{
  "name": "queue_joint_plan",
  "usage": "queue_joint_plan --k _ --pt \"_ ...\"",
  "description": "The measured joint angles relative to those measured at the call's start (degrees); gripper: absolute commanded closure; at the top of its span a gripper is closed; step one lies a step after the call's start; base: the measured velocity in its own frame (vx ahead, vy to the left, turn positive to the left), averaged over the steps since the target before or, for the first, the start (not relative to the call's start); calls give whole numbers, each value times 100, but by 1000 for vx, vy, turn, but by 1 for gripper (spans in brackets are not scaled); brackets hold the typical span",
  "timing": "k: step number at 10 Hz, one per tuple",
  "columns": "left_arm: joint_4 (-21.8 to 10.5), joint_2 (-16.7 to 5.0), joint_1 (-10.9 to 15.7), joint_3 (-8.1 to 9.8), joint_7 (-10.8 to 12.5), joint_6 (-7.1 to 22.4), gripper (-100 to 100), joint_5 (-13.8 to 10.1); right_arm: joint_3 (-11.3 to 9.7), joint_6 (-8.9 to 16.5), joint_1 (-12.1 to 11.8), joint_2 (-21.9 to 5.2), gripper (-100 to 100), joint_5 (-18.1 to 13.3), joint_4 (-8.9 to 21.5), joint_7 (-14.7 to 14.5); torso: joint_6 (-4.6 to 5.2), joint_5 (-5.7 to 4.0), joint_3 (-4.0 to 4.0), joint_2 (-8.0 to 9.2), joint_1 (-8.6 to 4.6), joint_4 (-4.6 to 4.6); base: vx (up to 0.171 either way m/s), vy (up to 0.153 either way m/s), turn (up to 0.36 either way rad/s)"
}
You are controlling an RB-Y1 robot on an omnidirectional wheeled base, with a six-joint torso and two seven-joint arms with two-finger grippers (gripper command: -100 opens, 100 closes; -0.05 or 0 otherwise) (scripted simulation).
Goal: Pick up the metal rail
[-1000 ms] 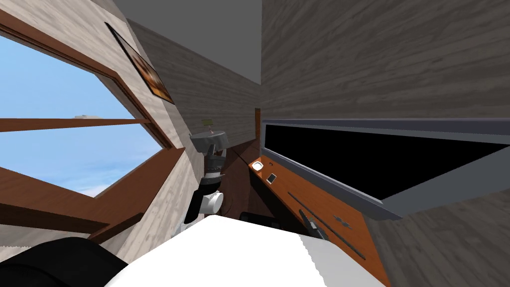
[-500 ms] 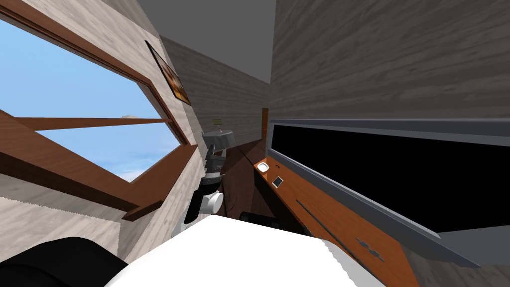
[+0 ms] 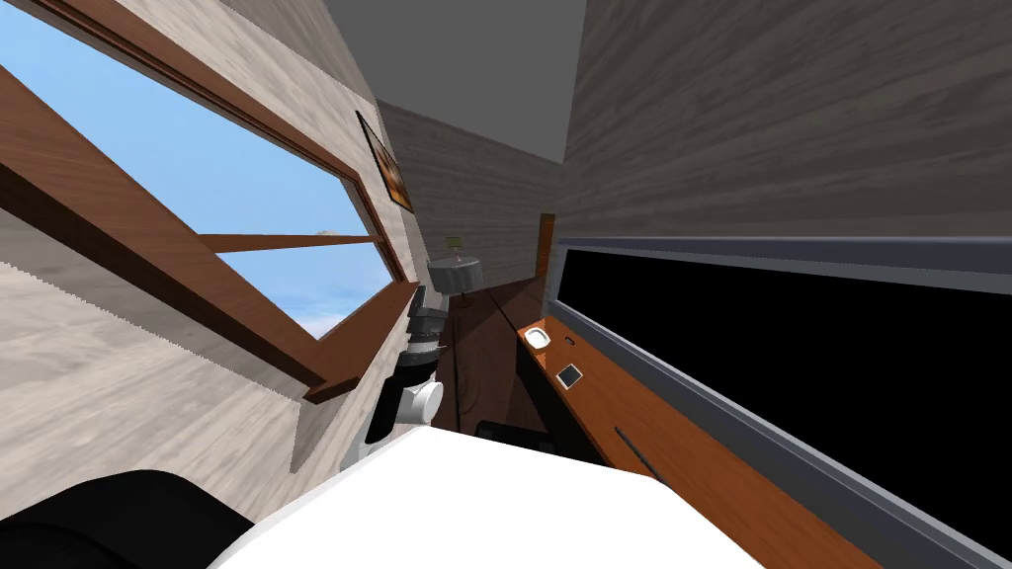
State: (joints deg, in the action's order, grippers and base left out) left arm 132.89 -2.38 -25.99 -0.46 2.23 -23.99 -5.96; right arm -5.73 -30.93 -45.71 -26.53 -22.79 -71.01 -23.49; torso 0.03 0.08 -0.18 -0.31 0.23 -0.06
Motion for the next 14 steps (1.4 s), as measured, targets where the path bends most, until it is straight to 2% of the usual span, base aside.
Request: queue_joint_plan --k 1,3,4,5,6,7,8,9,10,11,12,14 --pt "0 0 -1 1 0 0 0 0 -27 47 -29 -2 -100 -48 116 -38 6 -2 3 8 -5 1 38 30 396" --pt "0 0 -1 1 0 0 0 0 -68 24 -35 9 -100 -170 574 -230 7 -3 9 16 -11 3 75 4 239" --pt "0 0 0 0 0 0 0 0 -78 -32 -41 -108 -100 -216 919 -270 1 -2 8 13 -10 3 61 6 182" --pt "0 0 -1 1 0 0 0 0 -106 4 -95 -138 -100 -258 965 -292 6 -3 9 17 -8 3 62 22 354" --pt "0 0 0 0 0 0 0 0 -150 34 -84 -218 -100 -322 1207 -317 0 -1 9 17 -5 4 53 11 153" --pt "0 0 -1 1 0 0 0 0 -187 143 -275 -281 -100 -364 1034 -312 8 -1 11 21 -3 4 54 9 324" --pt "0 0 0 0 0 0 0 0 -189 129 -326 -244 -100 -433 1218 -434 2 -2 12 21 -5 5 48 0 148" --pt "0 0 -1 1 0 0 0 0 -161 12 -320 -256 -100 -454 1514 -543 8 -2 13 24 -7 4 59 17 312" --pt "0 0 0 1 0 0 0 0 -198 6 -329 -291 -100 -518 1767 -605 2 -1 12 20 -4 5 93 10 438" --pt "0 0 0 1 0 0 0 0 -224 0 -304 -294 -100 -602 2150 -724 2 -2 6 10 -6 3 75 -11 154" --pt "0 -1 -1 2 0 0 0 0 -246 16 -373 -356 -100 -639 2206 -759 8 -2 7 13 -9 2 73 -5 281" --pt "0 -1 0 1 0 0 0 0 -365 206 -594 -503 -100 -785 2237 -758 2 -3 5 9 -16 3 70 -29 299"
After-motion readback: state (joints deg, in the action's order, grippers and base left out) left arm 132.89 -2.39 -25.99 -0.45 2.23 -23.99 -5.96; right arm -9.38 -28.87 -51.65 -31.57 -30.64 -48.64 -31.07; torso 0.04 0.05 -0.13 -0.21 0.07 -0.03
